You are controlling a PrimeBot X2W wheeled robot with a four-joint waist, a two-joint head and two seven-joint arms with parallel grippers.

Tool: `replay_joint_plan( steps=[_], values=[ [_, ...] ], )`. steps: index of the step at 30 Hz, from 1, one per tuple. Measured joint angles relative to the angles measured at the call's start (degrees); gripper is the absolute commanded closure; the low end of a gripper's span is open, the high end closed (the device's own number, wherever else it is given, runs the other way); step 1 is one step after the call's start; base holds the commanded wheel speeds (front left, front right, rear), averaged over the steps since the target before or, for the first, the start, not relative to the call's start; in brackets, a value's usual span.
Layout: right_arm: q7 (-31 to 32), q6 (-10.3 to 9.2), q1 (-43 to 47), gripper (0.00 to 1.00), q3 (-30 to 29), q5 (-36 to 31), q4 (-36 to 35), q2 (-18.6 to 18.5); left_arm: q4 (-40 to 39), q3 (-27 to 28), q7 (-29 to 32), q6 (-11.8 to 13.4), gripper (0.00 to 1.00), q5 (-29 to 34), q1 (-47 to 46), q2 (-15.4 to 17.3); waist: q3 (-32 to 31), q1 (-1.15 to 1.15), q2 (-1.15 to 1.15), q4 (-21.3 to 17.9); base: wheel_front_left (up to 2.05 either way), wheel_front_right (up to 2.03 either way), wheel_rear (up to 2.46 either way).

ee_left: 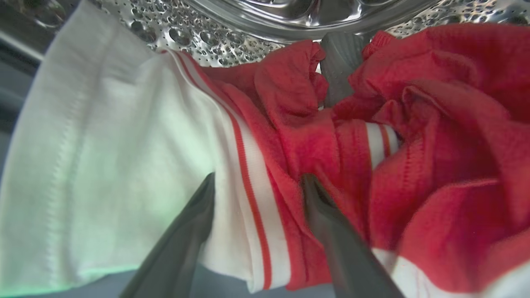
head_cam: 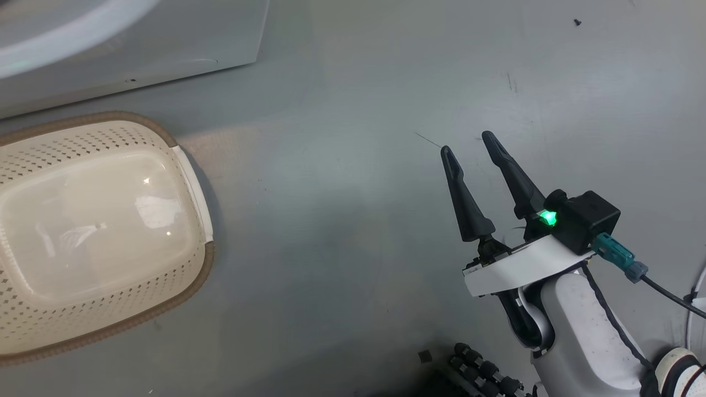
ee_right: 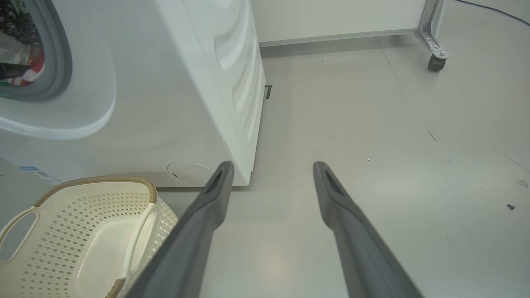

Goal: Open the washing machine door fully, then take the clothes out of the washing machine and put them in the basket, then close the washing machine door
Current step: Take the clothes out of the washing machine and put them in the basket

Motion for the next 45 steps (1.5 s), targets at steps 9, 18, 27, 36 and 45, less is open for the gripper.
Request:
replay_joint_plan(
  steps=[9, 18, 27, 36, 45],
  values=[
    [0.0, -0.43, -0.53, 0.0, 0.04, 0.0, -0.2, 0.01, 3.35, 0.37, -0.81, 0.47, 0.03, 0.22, -2.48, 0.08, 0.63, 0.0, 0.0, 0.11, 0.0, 0.0, 0.0],
    [0.0, -0.7, -0.88, 0.0, 0.05, 0.0, -0.19, 0.02, 6.05, -0.02, -3.15, 0.44, 1.0, 0.21, -4.55, -1.08, 0.78, 0.0, 0.0, 0.67, 0.0, 0.0, 0.0],
    [0.0, -0.94, -1.13, 0.0, -0.1, -0.02, 0.3, 0.02, 9.69, -0.46, -7.08, -0.07, 1.0, 0.21, -4.87, -1.9, -0.41, 0.0, 0.0, 1.53, 0.0, 0.0, 0.0],
    [-0.01, -0.94, -1.73, 0.0, -0.54, -0.09, 1.21, 0.02, 12.12, -0.77, -13.38, -1.8, 1.0, -0.02, -4.86, -3.27, -2.89, 0.0, 0.0, 2.41, 0.0, 0.0, 0.0],
    [-0.16, -0.94, -1.72, 0.0, -1.86, -0.66, 2.66, 0.0, 14.7, -2.18, -19.34, -5.09, 1.0, -0.7, -3.66, -6.6, -6.64, 0.0, 0.0, 3.7, 0.0, 0.0, 0.0]
  ],
)
